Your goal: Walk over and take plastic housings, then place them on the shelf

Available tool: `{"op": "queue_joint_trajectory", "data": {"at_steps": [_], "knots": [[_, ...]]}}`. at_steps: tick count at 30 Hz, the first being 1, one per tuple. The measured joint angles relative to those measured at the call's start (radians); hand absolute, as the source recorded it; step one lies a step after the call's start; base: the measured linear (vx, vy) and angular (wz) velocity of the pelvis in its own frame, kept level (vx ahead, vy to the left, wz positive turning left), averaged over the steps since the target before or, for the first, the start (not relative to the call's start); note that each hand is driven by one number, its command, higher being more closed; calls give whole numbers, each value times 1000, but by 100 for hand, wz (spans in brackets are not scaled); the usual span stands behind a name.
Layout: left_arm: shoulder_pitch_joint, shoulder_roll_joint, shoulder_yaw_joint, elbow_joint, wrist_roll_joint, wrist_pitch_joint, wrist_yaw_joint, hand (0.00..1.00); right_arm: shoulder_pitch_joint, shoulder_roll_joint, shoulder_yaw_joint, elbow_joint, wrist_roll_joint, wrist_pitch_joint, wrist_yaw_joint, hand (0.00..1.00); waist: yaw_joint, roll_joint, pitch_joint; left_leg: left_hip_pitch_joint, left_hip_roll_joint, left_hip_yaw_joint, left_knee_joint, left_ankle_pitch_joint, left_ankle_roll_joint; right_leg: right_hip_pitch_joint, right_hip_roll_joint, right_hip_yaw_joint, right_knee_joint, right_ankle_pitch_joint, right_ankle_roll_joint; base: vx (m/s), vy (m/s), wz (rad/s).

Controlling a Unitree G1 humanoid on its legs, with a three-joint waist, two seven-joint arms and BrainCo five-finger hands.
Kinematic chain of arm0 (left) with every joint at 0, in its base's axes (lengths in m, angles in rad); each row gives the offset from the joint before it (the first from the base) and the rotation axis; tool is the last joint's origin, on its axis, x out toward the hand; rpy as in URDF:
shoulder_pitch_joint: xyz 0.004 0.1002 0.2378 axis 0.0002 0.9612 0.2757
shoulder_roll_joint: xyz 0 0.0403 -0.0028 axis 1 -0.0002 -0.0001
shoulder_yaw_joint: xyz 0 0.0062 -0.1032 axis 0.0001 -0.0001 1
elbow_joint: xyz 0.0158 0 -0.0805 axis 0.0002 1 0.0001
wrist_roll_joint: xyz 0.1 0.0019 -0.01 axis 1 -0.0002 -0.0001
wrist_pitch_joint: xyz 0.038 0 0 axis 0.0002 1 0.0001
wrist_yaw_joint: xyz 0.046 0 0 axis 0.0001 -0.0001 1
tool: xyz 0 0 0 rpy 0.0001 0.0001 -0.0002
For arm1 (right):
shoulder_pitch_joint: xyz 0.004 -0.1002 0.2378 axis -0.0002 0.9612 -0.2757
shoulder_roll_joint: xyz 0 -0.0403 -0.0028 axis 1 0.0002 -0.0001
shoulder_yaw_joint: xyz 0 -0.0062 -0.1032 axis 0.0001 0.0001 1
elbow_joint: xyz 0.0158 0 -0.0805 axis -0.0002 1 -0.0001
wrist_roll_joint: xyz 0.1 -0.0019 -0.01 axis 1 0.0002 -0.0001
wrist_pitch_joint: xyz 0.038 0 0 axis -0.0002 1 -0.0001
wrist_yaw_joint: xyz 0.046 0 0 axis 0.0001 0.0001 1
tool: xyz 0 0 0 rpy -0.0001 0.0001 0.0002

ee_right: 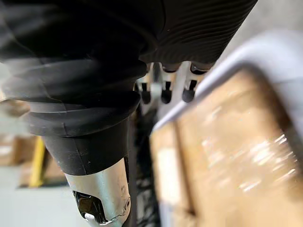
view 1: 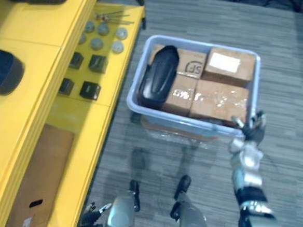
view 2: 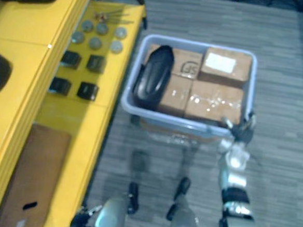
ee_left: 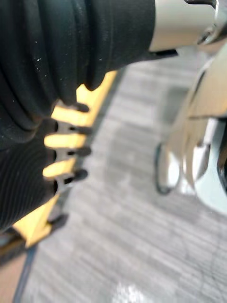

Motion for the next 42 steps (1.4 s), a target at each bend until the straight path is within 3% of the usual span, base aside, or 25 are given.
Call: {"op": "queue_joint_trajectory", "data": {"at_steps": [4, 6, 9, 10, 13, 18, 23, 28, 30, 35, 38, 42], "knots": [[0, -10, -6, 0, -31, 3, -47, 0, -153, -57, 40, 110, -5, -1, -4, 0, 58, 28, 38, -52, -25, -57, 51, -6, 13, -35, -34, -18, 54, -8, 7, -65, 133, 23], [0, -17, -13, 8, -31, 3, -55, 0, -189, -64, 65, 140, -5, 1, -21, 0, 68, 42, 46, -76, -43, -88, 65, -10, 22, -47, -56, -40, 86, -22, 17, -78, 122, 37], [2, -24, -22, 20, -31, 3, -64, 0, -239, -69, 70, 198, -14, 7, -29, 0, 112, 43, 46, -112, -71, -108, 77, -3, 36, -78, -91, -61, 119, -29, 26, -81, 121, 32], [3, -24, -24, 23, -31, 4, -65, 0, -253, -70, 73, 209, -16, 14, -35, 0, 113, 44, 47, -119, -76, -112, 84, -5, 39, -79, -97, -64, 124, -34, 32, -75, 120, 23], [3, -31, -51, 25, -33, 2, -82, 0, -304, -102, 110, 226, -29, 60, -49, 0, 119, 68, 62, -132, -96, -130, 110, -9, 50, -79, -124, -77, 156, -41, 38, -84, 126, 22], [2, -37, -75, 33, -68, 4, -94, 0, -340, -133, 109, 294, -33, 128, -73, 0, 149, 82, 66, -174, -112, -144, 134, -6, 59, -113, -152, -95, 206, -58, 42, -77, 83, 16], [3, -39, -115, 49, -83, 8, -105, 0, -377, -147, 106, 361, -35, 204, -228, 0, 169, 96, 63, -205, -120, -160, 156, -4, 61, -144, -171, -108, 255, -80, 39, -48, 37, 10], [1, -42, -140, 58, -109, 11, -114, 0, -396, -210, 91, 382, -35, 248, -390, 0, 192, 108, 56, -222, -130, -163, 165, -2, 65, -164, -190, -110, 281, -90, 39, -44, 32, 5], [1, -42, -169, 61, -112, 14, -125, 0, -417, -234, 85, 408, -34, 288, -429, 0, 199, 133, 39, -237, -135, -172, 167, 0, 68, -170, -198, -116, 288, -94, 37, -53, 31, 12], [-5, -42, -190, 76, -149, 24, -137, 0, -426, -261, 97, 445, -22, 367, -421, 0, 221, 164, 17, -263, -139, -178, 171, 3, 72, -199, -205, -116, 304, -97, 34, -27, 17, 4], [-7, -42, -208, 80, -159, 24, -140, 0, -442, -308, 105, 445, 12, 424, -364, 0, 234, 174, 10, -270, -140, -184, 171, 3, 71, -201, -205, -121, 308, -102, 33, -21, -1, 6], [-15, -42, -216, 90, -180, 23, -155, 0, -453, -354, 108, 445, 16, 438, -313, 0, 247, 178, 7, -291, -142, -185, 175, 3, 71, -222, -209, -122, 315, -107, 33, -16, 4, 2]]}}
